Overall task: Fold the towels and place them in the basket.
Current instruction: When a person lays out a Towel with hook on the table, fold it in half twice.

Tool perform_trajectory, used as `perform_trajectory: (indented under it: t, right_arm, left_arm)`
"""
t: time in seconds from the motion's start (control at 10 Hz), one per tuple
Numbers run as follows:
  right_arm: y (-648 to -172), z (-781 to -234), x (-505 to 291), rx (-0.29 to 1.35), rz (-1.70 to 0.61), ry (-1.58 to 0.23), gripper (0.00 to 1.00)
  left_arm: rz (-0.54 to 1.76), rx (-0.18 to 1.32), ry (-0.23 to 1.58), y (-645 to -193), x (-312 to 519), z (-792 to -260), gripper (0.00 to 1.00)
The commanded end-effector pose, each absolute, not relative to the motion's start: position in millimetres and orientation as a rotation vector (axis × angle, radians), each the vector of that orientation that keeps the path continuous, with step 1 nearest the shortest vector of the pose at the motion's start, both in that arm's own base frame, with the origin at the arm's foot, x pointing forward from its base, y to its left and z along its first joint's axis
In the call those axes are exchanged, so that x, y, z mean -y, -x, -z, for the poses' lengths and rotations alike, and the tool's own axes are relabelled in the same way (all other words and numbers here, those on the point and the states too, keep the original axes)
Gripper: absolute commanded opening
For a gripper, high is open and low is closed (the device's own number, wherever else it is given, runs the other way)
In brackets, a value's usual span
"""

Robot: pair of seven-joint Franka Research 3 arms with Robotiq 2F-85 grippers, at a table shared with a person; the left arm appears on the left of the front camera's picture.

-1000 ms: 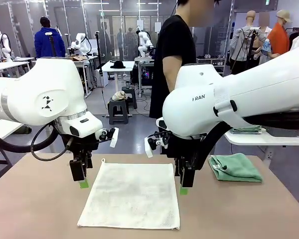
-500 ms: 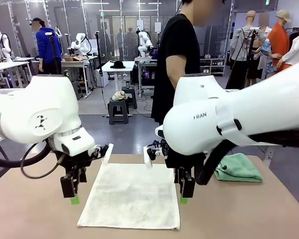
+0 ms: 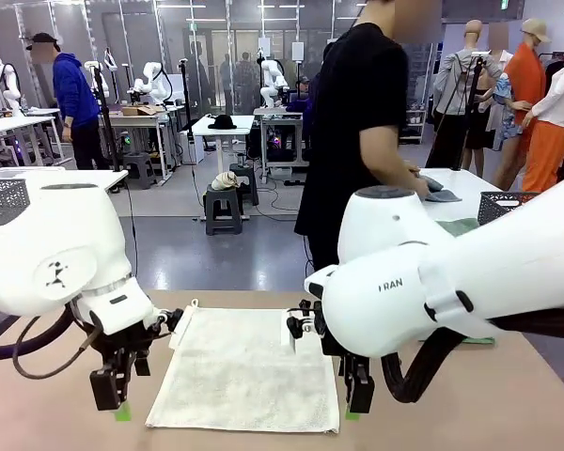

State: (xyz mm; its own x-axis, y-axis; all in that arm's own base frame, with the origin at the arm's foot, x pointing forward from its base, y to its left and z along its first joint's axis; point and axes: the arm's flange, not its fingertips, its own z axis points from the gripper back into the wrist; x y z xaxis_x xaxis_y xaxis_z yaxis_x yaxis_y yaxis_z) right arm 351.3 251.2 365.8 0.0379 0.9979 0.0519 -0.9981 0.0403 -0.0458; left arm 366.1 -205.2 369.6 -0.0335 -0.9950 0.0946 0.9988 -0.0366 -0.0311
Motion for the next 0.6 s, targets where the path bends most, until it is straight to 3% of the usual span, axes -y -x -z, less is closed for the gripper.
perform_trajectory:
  t: [0.0,0.5]
  right_arm:
    - [-358.8,-342.7,-256.9,0.100,-1.525,0.034,0.86]
    - [-354.9,-320.2,-268.0,0.084,-1.422,0.030,0.86]
  left_arm:
    - [1.606,0.103,0.024,-366.0,214.1,-344.9,1.00]
    - [1.640,0.108,-0.060,-373.7,218.6,-321.6,1.00]
